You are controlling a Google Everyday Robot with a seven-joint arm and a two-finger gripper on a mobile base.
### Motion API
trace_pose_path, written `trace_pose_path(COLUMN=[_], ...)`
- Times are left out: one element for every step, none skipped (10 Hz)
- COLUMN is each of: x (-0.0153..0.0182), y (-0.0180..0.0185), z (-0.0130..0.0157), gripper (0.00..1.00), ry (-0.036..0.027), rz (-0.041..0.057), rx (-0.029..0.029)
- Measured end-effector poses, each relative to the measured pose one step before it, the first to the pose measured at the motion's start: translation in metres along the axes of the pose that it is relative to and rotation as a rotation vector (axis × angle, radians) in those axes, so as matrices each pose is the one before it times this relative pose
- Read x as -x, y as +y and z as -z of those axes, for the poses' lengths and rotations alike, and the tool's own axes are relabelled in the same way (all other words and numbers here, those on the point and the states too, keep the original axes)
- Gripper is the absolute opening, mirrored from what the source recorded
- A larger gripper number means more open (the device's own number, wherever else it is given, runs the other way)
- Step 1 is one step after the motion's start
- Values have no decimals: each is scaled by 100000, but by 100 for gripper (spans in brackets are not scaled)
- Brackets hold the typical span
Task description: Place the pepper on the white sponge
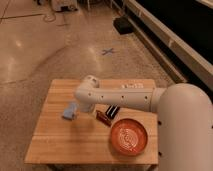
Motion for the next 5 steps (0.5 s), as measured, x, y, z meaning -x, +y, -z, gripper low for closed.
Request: trace_pose_path(x=[-456,-426,-448,-550,-535], y=[673,450,499,815,723], z=[-168,-59,-19,-1,-92], gripper=[80,80,80,80,80], ry=[1401,940,873,733,528], rz=[529,108,-72,-619,-89], rx=[1708,1662,1399,1692,2076])
